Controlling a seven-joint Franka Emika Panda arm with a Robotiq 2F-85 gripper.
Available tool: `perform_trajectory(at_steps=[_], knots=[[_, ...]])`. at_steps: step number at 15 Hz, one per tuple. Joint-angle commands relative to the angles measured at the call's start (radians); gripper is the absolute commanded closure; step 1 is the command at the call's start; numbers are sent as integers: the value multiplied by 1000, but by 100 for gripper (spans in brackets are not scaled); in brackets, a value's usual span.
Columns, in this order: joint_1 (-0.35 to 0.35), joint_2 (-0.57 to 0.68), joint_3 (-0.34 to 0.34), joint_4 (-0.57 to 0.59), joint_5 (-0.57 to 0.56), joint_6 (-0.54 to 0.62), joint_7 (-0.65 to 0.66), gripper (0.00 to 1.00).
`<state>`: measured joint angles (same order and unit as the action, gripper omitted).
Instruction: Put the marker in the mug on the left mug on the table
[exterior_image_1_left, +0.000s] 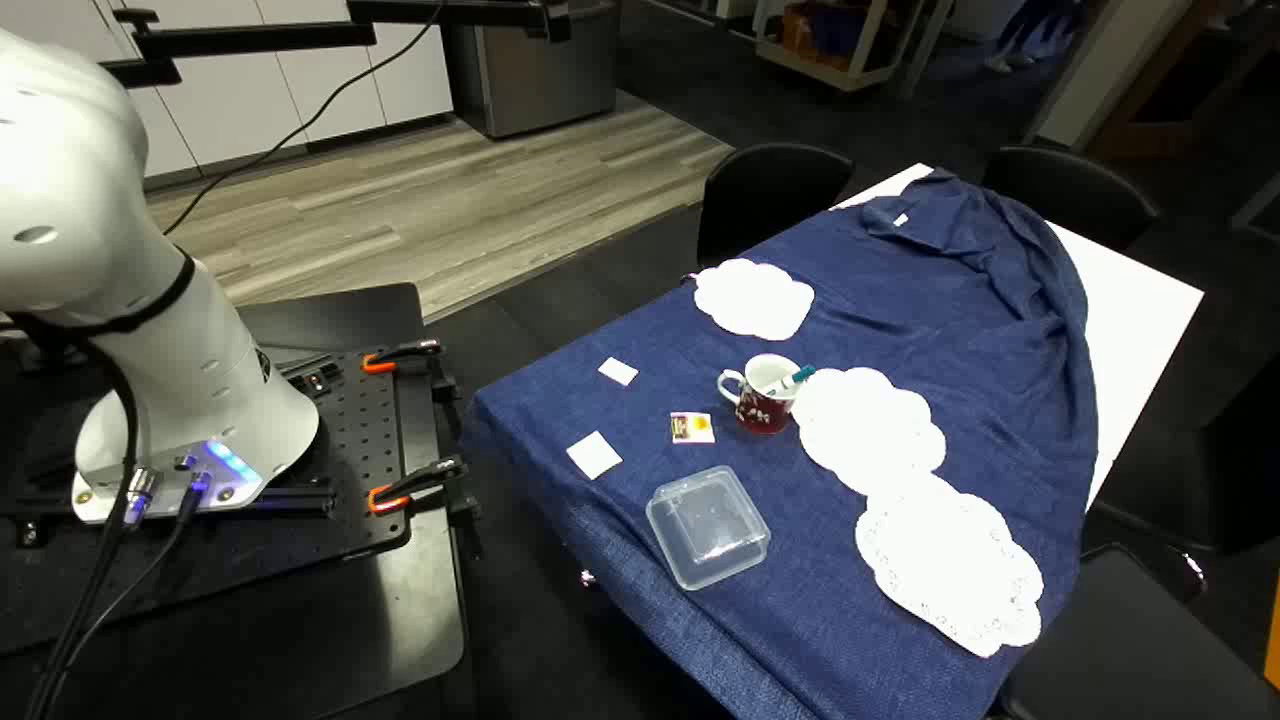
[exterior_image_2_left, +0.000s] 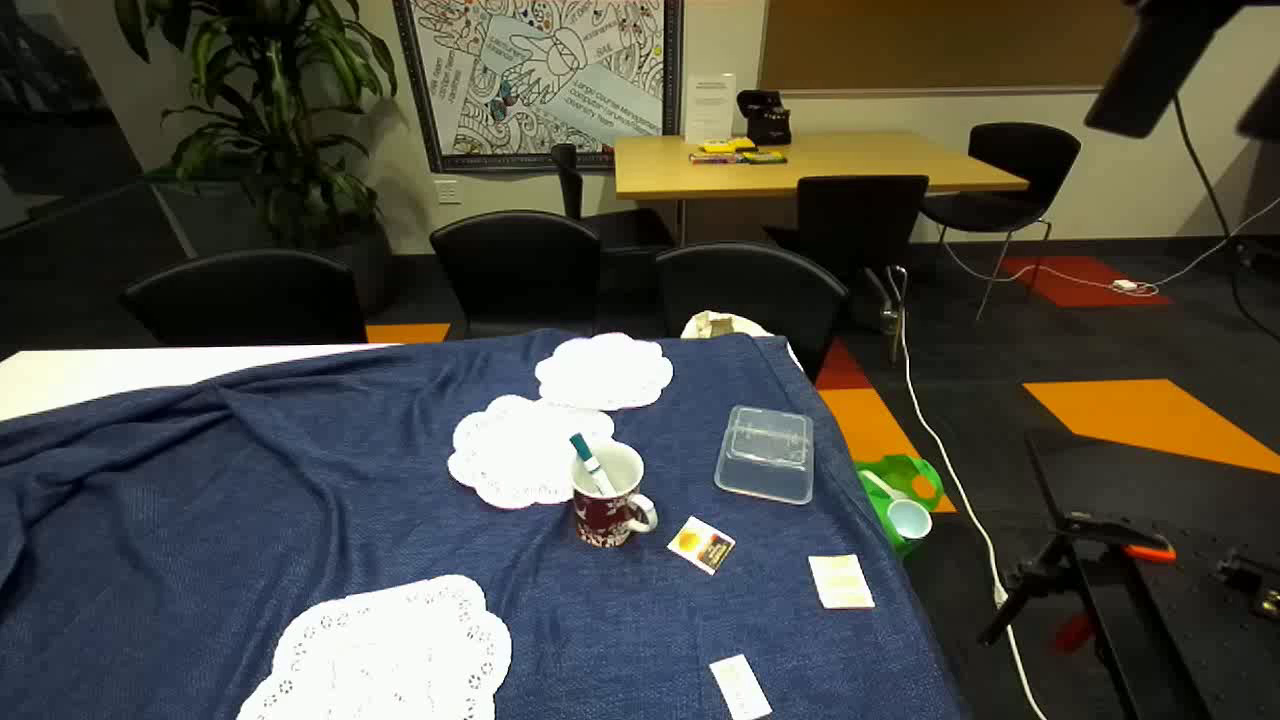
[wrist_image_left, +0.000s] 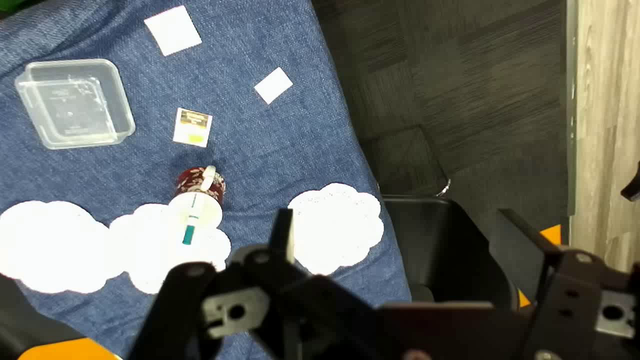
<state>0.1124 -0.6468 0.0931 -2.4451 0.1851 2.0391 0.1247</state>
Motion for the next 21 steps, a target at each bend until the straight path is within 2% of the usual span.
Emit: perform_trajectory(at_steps=[1, 9, 11, 16, 21], knots=[[-5, 0, 4, 2, 3, -2, -3, 0], [-5, 0, 4, 2, 3, -2, -3, 0], [-26, 11, 6, 13, -16, 34, 12, 0], [-98, 89, 4, 56, -60, 238, 46, 0], [-162, 264, 24, 79, -158, 474, 114, 0]])
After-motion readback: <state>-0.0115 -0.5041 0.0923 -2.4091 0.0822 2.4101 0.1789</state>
